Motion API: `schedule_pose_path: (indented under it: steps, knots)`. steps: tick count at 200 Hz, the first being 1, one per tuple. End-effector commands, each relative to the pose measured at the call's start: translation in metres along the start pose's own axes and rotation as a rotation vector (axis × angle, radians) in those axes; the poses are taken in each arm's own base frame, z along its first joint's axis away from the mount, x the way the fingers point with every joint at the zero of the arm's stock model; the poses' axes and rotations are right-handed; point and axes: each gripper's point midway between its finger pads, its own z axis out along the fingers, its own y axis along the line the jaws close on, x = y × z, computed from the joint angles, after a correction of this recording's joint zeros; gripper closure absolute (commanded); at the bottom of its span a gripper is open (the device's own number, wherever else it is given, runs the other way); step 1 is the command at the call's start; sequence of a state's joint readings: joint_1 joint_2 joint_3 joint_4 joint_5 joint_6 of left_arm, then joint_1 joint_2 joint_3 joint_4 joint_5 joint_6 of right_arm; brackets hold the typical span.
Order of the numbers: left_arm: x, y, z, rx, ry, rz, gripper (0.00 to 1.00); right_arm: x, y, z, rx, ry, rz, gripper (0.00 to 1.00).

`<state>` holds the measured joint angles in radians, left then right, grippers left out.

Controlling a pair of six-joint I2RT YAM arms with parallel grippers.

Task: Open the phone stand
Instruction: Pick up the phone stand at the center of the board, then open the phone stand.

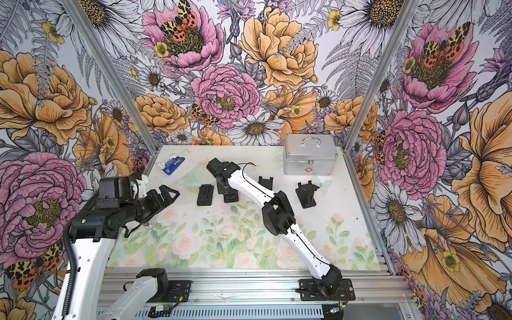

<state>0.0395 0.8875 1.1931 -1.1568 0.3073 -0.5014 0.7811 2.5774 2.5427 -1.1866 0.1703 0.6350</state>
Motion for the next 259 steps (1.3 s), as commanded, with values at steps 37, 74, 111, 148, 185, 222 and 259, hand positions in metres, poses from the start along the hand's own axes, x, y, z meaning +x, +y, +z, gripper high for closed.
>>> schedule_pose_path:
  steps: [37,74,111,148,185,222,259]
  knots:
    - [-0.052,-0.04,0.011,0.076,-0.11,0.01,0.01,-0.048,-0.008,-0.113,-0.252,-0.098,0.093,1.0]
    - [-0.065,-0.088,0.04,0.136,-0.087,0.087,0.01,-0.064,-0.022,-0.163,-0.37,-0.133,0.141,1.0]
    - [-0.065,-0.129,0.068,0.192,-0.037,0.153,0.01,-0.067,-0.04,-0.203,-0.444,-0.155,0.19,1.0]
    - [-0.066,-0.156,0.085,0.273,0.002,0.164,0.01,-0.065,-0.057,-0.224,-0.545,-0.17,0.269,1.0]
    - [-0.061,-0.174,0.099,0.382,0.039,0.155,0.01,-0.061,-0.073,-0.237,-0.657,-0.189,0.345,1.0]
    - [-0.05,-0.182,0.117,0.485,0.094,0.104,0.01,-0.056,-0.093,-0.239,-0.762,-0.202,0.442,1.0]
    - [-0.033,-0.188,0.135,0.606,0.17,0.048,0.01,-0.053,-0.113,-0.239,-0.909,-0.237,0.564,1.0]
